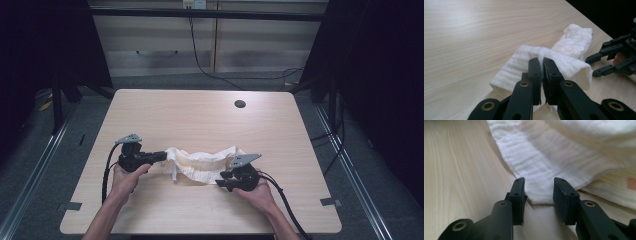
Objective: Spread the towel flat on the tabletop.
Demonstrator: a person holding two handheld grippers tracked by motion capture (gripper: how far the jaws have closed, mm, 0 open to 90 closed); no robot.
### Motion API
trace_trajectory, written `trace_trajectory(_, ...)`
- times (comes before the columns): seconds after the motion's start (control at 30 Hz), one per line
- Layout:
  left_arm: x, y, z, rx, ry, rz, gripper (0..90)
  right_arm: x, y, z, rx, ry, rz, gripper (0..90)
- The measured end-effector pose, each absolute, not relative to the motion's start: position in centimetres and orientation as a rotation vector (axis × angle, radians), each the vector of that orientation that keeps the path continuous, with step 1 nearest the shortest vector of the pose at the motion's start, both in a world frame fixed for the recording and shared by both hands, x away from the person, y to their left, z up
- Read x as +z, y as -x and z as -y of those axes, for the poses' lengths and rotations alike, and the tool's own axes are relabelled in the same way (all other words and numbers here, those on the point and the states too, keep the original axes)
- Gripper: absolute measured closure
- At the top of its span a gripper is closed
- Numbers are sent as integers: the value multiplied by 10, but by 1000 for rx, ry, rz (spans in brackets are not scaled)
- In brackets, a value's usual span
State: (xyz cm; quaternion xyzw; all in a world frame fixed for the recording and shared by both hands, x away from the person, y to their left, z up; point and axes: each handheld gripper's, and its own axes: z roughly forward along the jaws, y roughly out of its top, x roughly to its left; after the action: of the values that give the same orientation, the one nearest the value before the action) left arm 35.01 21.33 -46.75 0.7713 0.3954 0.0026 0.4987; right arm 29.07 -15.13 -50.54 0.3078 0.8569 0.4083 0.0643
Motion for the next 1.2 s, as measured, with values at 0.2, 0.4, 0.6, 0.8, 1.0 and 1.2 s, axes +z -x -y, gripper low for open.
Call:
trace_trajectory(0.2,-467,-350,-213,21,-1877,-953,851,-504,-285,146,1120,-825,-2548,777)
trace_trajectory(0.4,-463,-346,-216,43,-1886,-942,847,-491,-286,154,1249,-892,-2510,879)
trace_trajectory(0.6,-463,-344,-211,34,-1925,-904,845,-457,-285,169,1409,-909,-2412,880)
trace_trajectory(0.8,-472,-347,-200,13,-1982,-907,825,-441,-313,194,1482,-1044,-2274,881)
trace_trajectory(1.0,-470,-348,-207,30,-1953,-929,691,-452,-343,198,1404,-1149,-2251,881)
trace_trajectory(1.2,-467,-346,-214,62,-1927,-920,630,-460,-359,191,1374,-1186,-2254,881)
